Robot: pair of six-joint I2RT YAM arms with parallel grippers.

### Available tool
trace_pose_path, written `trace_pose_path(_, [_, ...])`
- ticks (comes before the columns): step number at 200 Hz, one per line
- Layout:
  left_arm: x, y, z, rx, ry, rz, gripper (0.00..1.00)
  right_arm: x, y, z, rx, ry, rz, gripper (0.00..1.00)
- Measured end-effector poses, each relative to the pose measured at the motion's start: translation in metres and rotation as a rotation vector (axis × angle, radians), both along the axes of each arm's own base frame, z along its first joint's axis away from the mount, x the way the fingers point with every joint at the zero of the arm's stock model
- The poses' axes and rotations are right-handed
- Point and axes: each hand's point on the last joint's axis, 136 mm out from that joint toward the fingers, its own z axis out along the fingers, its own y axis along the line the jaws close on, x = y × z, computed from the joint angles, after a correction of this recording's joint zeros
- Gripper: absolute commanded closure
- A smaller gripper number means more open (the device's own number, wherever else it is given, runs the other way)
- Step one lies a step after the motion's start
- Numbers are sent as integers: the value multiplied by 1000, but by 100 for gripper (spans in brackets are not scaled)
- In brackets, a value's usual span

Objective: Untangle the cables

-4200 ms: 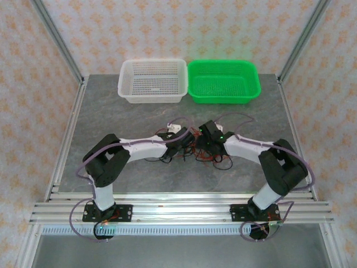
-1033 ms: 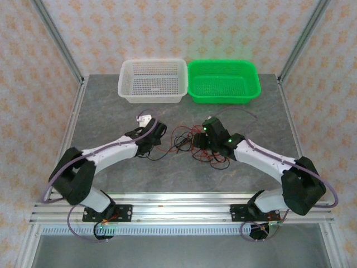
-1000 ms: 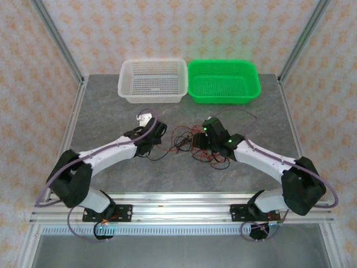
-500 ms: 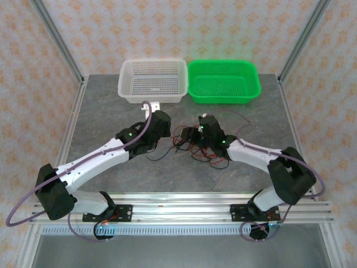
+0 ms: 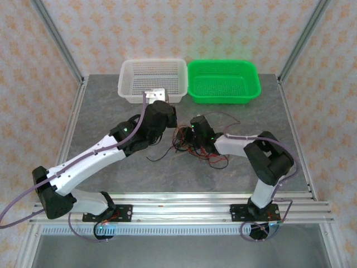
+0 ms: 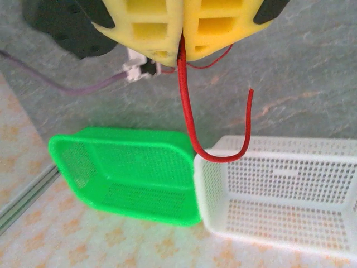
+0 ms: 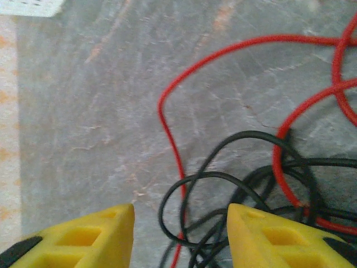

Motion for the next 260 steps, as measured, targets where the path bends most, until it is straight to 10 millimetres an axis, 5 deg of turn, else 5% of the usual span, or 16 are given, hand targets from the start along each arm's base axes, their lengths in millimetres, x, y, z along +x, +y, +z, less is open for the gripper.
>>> trace_pose_path(23, [0, -2, 21, -18, -39, -6, 100, -6, -8, -16, -30, 22, -11, 53])
trace_pose_path(73, [-1, -4, 55, -36, -102, -13, 100, -4, -14, -17, -3, -16, -27, 53])
trace_pose_path(128, [-5, 8, 132, -97, -250, 15, 100, -4, -30, -22, 14, -38, -60, 53])
trace_pose_path(165, [0, 10, 162, -80, -316, 35, 100, -6, -32, -20, 22, -49, -60, 53])
trace_pose_path(218, [31, 1, 177, 35, -362, 74, 100, -22, -53, -11, -73, -23, -63, 48])
trace_pose_path(260, [82, 40, 171, 85, -355, 183, 100, -36, -69, 40, -103, -113, -50, 41])
